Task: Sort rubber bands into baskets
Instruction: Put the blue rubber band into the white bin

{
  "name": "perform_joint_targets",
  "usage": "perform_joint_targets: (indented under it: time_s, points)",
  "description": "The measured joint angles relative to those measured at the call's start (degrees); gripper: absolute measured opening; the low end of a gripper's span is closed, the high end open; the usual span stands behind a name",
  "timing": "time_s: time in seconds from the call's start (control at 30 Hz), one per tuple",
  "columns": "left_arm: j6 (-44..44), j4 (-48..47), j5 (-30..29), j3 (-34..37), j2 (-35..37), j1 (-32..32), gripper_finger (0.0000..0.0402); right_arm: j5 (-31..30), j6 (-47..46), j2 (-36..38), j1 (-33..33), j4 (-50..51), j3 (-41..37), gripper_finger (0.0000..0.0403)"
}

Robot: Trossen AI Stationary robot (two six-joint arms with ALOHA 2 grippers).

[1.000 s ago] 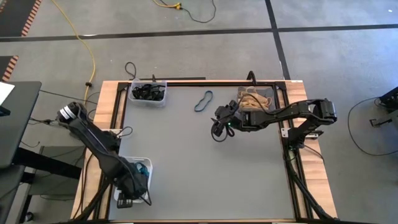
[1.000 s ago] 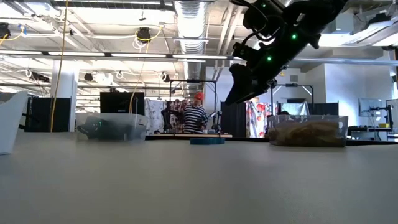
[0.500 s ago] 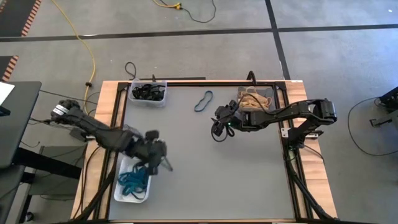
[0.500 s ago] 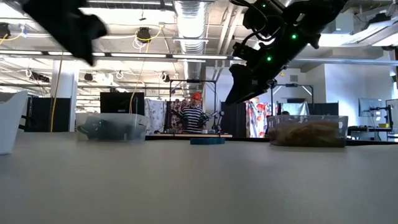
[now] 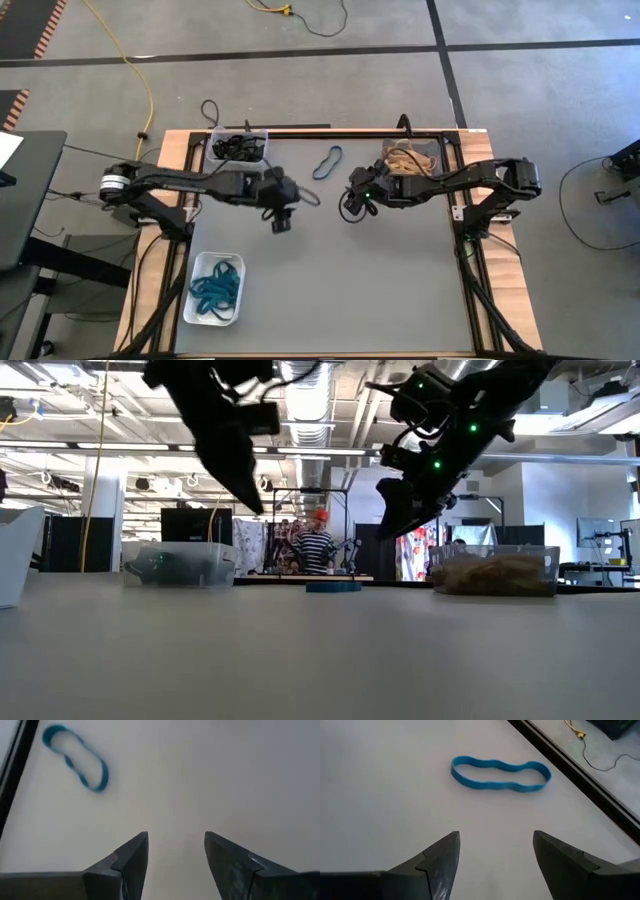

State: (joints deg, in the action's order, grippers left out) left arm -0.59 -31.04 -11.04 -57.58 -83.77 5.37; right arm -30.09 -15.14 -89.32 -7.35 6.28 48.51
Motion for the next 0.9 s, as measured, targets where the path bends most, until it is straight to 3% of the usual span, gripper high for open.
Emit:
perform_joint_targets:
  time_s: [0.37, 0.57, 0.9]
  points:
    - [-5.63, 17.05, 6.96, -0.34, -11.29, 13.11, 0.0185, 0.02, 0.05, 0.0, -0.3, 0.41, 0.0, 0.0282]
    - [-4.19, 17.58, 10.55, -5.24, -19.29, 18.28, 0.0185, 0.02, 0.46, 0.0, -0.39, 0.74, -0.01, 0.0282]
    - [-4.94, 16.27, 11.11, -15.96, -30.72, 21.8, 0.0204, 0.04, 0.69, 0.0, -0.68, 1.99, -0.04, 0.0282]
